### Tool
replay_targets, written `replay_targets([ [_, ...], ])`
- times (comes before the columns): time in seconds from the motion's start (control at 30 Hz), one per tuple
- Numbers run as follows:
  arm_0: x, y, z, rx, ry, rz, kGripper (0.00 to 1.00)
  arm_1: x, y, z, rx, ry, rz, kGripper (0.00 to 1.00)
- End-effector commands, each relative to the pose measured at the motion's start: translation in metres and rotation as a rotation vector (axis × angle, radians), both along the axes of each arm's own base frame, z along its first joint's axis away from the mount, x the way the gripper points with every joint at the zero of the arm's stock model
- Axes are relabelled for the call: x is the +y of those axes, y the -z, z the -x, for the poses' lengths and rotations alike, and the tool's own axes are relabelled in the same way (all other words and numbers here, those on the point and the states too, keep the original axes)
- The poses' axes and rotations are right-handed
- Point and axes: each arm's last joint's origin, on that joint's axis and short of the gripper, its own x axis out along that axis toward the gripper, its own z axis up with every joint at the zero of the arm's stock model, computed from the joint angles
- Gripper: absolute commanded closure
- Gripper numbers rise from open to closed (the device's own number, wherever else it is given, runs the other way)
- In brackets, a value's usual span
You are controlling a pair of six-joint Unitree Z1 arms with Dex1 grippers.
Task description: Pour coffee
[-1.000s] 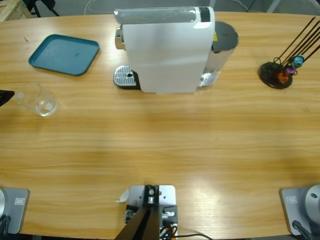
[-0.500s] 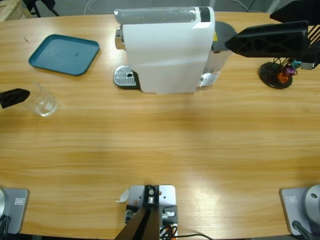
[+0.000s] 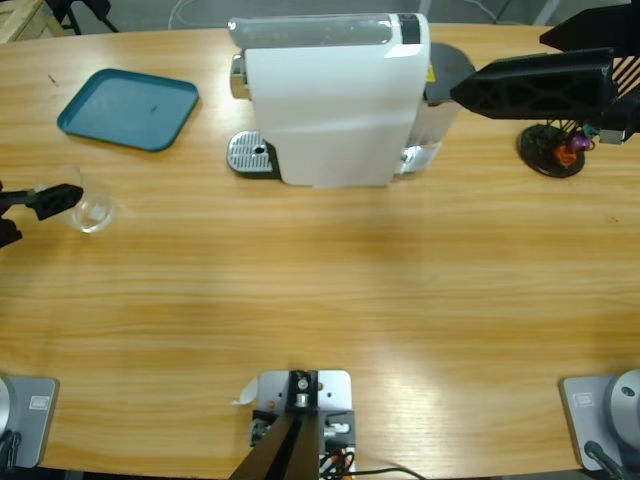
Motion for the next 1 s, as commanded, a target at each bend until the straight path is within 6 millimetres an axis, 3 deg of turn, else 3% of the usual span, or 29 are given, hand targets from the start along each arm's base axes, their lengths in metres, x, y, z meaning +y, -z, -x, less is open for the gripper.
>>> replay_targets([
  [0.03, -0.004, 0.022, -0.015, 0.041, -0.042, -0.094, 0.053, 0.007, 0.015, -0.005, 0.041, 0.019, 0.055, 0.000],
  [0.3, -0.006, 0.030, -0.030, 0.056, -0.089, -0.111, 0.081, 0.016, 0.018, -0.010, 0.051, 0.018, 0.063, 0.000],
  [0.4, -0.010, 0.036, -0.034, 0.079, -0.085, -0.127, 0.181, 0.019, 0.019, -0.012, 0.051, 0.023, 0.052, 0.000],
  [0.5, -0.012, 0.039, -0.036, 0.087, -0.081, -0.130, 0.358, 0.023, 0.020, -0.014, 0.050, 0.026, 0.044, 0.000],
  [0.57, -0.011, 0.039, -0.035, 0.083, -0.080, -0.128, 0.315, 0.023, 0.019, -0.014, 0.046, 0.026, 0.038, 0.000],
  [0.63, -0.010, 0.038, -0.034, 0.075, -0.071, -0.129, 0.201, 0.022, 0.019, -0.014, 0.041, 0.027, 0.027, 0.000],
  [0.67, -0.009, 0.037, -0.033, 0.071, -0.069, -0.124, 0.208, 0.021, 0.019, -0.014, 0.042, 0.029, 0.026, 0.000],
  [0.7, -0.009, 0.037, -0.032, 0.069, -0.065, -0.118, 0.242, 0.021, 0.020, -0.013, 0.043, 0.031, 0.025, 0.000],
  [0.77, -0.008, 0.038, -0.031, 0.082, -0.053, -0.106, 0.543, 0.021, 0.020, -0.013, 0.045, 0.032, 0.024, 0.000],
  [0.87, -0.005, 0.037, -0.026, 0.078, -0.046, -0.087, 0.610, 0.020, 0.019, -0.013, 0.043, 0.034, 0.020, 0.000],
  [1.0, -0.001, 0.034, -0.021, 0.065, -0.043, -0.071, 0.992, 0.020, 0.019, -0.013, 0.043, 0.035, 0.018, 0.000],
])
